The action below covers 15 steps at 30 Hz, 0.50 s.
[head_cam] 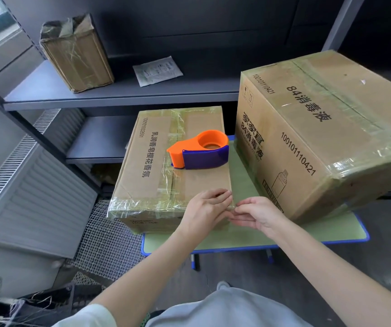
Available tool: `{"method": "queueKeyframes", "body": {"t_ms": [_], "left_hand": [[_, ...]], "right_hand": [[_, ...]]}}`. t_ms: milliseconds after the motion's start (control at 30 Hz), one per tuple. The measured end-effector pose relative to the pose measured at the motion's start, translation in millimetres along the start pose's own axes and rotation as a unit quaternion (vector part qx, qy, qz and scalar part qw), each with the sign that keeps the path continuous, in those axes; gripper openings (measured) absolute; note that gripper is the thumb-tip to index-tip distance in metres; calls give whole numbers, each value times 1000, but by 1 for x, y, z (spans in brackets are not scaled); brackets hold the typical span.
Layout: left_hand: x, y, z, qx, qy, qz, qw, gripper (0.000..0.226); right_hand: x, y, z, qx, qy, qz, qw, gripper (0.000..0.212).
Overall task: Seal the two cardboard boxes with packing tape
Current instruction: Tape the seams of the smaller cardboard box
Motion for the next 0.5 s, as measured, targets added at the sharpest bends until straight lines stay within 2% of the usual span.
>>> {"method": "queueKeyframes", "body": {"t_ms": [67,133,167,233,300,333,367,400,467,500], "left_hand": [[0,0,1,12,0,14,1000,36],[-1,0,3,13,2,31,999,35],[-1,0,4,16,2,39,999,34],[-3,0,7,30,-2,52,998,29],[-6,-1,8,36,-4,68,997,26],[-7,-2,8,43,-1,76,996,26],[-9,-1,8,46,0,88,995,25],[-10,-1,8,40,0,101,994,21],[-11,0,12,46,-17,123,991,4],[-9,3,13,50,-17,136,989,12]], "right_hand": [[1,7,-10,-160,42,47,985,13],[-5,7,-27,-331,109,68,935,9],[-10,2,-36,-419,145,69,894,9],[-22,-12,-51,-583,200,96,782,14],[-34,-26,-64,-682,233,154,675,21],[-40,-35,-67,-711,243,177,635,23],[-45,-41,-68,-726,252,195,610,23],[-51,-44,-72,-725,263,212,600,21],[-59,-41,-85,-698,297,245,603,18],[-59,-39,-90,-684,320,251,606,18]]}}
Point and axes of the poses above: each hand's wrist, its own x-axis towards the middle knuckle, its own y-axis out of the back of the hand, z = x × y, the point moved 9 cm from there along x, towards the middle knuckle, and after that the axes turned 11 degrees about -x, right-handed, at the moved point
